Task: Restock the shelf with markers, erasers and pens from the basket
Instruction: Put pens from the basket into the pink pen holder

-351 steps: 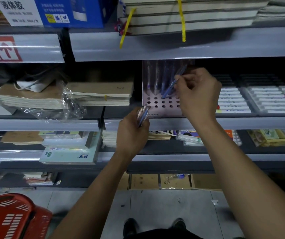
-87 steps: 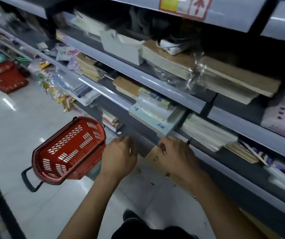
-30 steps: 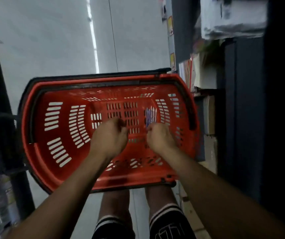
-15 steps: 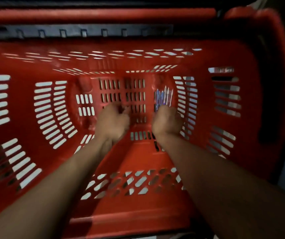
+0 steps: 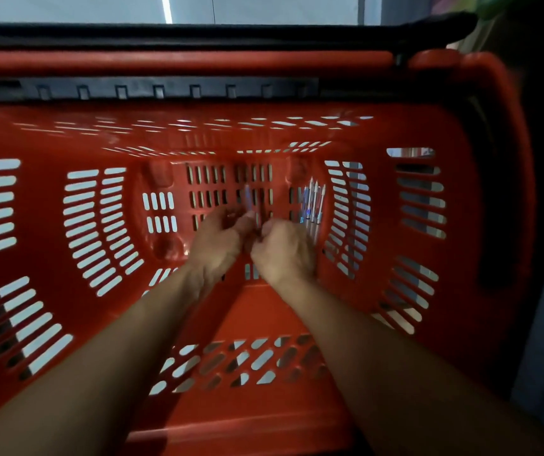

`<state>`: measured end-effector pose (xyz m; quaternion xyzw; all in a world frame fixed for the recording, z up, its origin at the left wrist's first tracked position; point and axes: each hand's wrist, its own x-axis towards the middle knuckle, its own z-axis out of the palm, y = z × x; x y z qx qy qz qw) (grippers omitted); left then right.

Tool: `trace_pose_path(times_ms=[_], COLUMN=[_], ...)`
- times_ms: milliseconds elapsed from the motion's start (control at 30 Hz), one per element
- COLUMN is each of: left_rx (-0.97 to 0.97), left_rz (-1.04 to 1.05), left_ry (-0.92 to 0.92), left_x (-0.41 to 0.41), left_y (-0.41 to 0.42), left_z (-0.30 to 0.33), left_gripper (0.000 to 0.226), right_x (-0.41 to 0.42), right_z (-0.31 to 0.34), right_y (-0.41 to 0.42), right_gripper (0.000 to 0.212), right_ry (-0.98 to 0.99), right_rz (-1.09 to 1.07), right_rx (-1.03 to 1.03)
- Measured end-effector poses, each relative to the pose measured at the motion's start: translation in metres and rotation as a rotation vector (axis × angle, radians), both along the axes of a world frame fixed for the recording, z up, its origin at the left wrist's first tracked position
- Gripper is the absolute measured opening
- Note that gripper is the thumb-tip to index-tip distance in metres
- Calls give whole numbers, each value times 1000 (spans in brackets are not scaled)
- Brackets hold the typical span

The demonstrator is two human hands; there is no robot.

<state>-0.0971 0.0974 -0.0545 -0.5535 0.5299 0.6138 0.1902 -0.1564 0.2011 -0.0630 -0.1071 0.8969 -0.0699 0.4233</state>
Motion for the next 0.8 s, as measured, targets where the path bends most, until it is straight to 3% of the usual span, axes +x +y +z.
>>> trace_pose_path(times_ms=[133,233,367,567,700,800], left_rx=[29,23,42,34,43,60], left_rz=[113,236,245,201,180,224], left_ry=[47,12,-20,-23,-23,-30], left_x=[1,2,7,11,11,7], left_y=[4,4,1,1,1,1], left_z=[-9,-16,-22,-24,-23,-23], left_gripper=[20,24,24,24,25,22], right_x=[4,-4,-15,-16,-19,-10], right_z=[7,-7,-29,-41,-37,-26], right_y=[2,10,20,17,14,9], right_gripper=[11,7,19,23,23,22], right_ry=[-94,47,231,371,308,123], right_rz=[-83,-239,-249,-238,-253,-276], right_rx=[-159,-20,222,313,318,132])
